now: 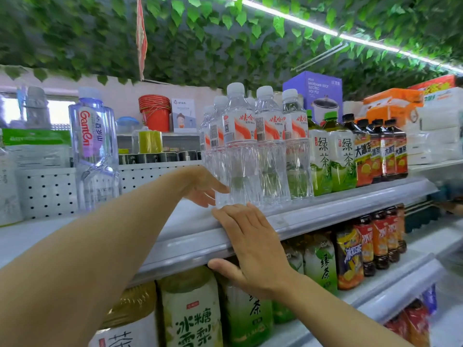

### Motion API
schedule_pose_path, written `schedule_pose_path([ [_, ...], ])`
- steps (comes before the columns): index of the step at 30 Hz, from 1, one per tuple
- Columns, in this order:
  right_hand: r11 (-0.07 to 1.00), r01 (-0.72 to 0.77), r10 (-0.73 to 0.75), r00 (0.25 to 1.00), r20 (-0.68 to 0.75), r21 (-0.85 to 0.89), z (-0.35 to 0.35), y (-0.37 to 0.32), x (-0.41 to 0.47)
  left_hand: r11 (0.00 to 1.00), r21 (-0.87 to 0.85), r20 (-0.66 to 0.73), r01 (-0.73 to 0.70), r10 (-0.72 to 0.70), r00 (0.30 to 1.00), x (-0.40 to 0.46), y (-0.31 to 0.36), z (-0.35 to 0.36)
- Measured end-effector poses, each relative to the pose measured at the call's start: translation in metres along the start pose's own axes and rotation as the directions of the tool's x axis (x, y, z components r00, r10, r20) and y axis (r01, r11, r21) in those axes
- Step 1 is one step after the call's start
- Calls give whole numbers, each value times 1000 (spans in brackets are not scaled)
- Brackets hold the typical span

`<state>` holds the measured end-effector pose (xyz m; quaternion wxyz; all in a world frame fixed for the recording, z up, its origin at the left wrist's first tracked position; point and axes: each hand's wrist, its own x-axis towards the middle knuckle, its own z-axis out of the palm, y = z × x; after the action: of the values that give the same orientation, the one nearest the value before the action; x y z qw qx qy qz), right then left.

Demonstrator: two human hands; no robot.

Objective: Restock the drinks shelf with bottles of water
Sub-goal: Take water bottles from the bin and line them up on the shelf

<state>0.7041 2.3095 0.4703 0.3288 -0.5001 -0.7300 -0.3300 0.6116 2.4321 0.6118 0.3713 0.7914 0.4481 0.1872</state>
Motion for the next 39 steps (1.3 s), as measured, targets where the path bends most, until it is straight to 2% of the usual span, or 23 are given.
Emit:
schedule_pose_path([
  [6, 1000, -2, 1, 1000, 9, 10, 0, 0, 0, 997, 62, -100, -34, 40, 994, 9, -2, 6],
  [10, 1000, -1, 1, 1000, 11, 11, 0, -1, 0, 997, 64, -95, -45, 51, 994, 6, 0, 9],
  [17, 1000, 11, -10, 1000, -6, 12, 0, 0, 0, 1000, 8, -69, 10, -9, 998, -2, 0, -2],
  [25, 1000, 19, -18, 1000, -21, 14, 2, 2, -1, 998, -2, -174, 66, -66, 982, 15, -13, -5],
  [39, 999, 35, -34, 998, -46, 26, 5, 3, -1, 980, 199, -307, 9, 54, 950, 26, -23, 4],
])
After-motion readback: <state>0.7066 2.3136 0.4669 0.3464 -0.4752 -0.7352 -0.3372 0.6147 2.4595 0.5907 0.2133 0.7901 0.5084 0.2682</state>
